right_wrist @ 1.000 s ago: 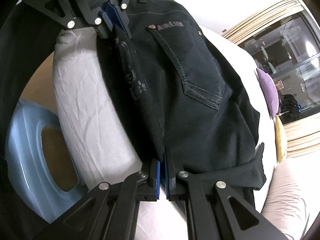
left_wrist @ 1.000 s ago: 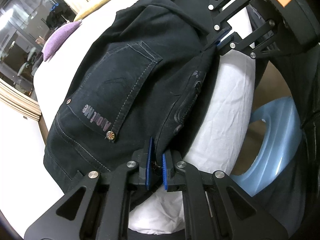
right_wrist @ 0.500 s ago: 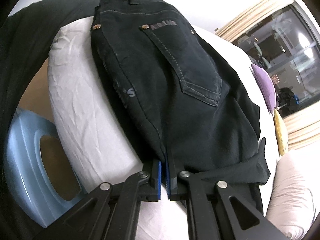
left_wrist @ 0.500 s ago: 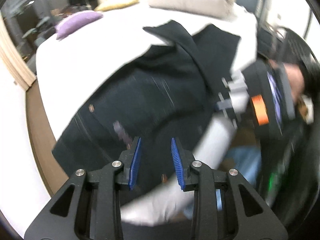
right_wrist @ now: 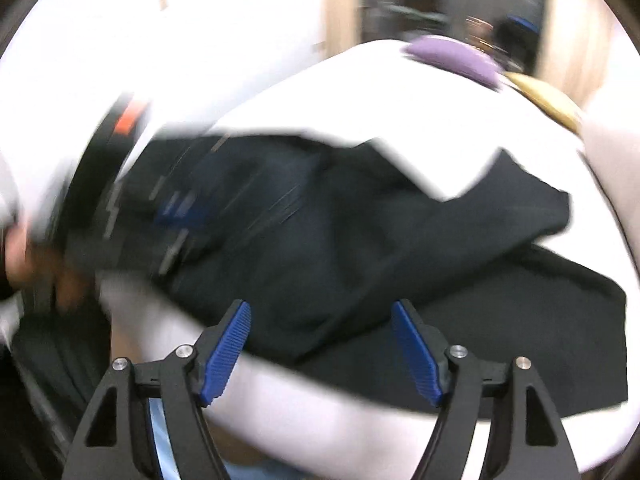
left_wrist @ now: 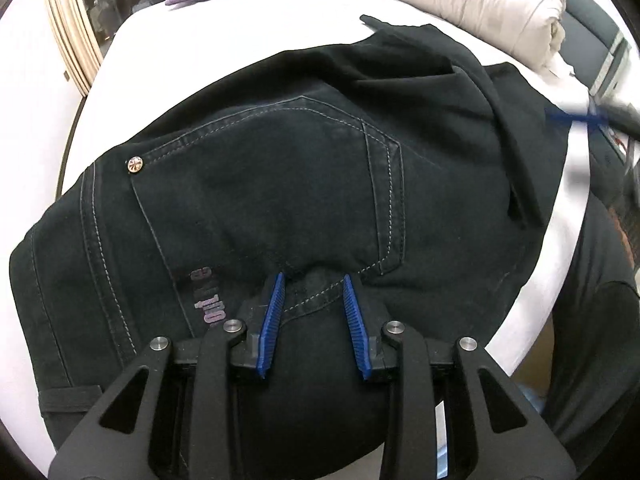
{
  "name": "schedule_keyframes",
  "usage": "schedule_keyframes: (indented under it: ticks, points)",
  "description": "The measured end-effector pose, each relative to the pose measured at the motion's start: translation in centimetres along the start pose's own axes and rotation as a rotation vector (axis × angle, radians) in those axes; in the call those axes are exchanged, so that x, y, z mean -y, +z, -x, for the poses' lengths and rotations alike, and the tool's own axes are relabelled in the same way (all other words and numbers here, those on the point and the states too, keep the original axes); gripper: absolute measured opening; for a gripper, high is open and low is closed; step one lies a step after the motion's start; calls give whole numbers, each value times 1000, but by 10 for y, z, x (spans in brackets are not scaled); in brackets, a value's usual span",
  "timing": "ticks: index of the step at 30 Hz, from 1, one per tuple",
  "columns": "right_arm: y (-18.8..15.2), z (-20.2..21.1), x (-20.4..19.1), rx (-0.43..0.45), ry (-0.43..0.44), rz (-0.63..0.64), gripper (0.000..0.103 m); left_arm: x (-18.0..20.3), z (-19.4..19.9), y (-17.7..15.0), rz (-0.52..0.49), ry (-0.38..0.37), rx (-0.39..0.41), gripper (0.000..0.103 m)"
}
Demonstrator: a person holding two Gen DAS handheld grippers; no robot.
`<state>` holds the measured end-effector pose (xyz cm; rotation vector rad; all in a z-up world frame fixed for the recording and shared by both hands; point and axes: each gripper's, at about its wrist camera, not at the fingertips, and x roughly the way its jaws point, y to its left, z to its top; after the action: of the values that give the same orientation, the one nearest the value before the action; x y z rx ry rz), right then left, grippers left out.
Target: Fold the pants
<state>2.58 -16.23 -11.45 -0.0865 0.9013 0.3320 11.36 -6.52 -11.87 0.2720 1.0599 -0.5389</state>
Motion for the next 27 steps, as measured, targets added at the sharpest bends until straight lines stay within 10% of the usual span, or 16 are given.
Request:
schedule_keyframes:
  ticks: [10,20,23,25,27]
  points:
    - [151,-94,150,-98,-351,-327,83,-10,-4,-5,32,-49,19,30]
    - [171,-203,199,-296,-547,-416,80,-35,2,-11,74,-111,22,30]
    - [166,-201,216,-270,-447,-527,49,-39,3,-13,75,-115,26,30]
    - [167,-198,217,-264,-437,-507,6,-43,6,-13,71,-110,28,30]
    - [165,-189,221,-250,-412,-525,5,-43,5,-12,64,-100,28,30]
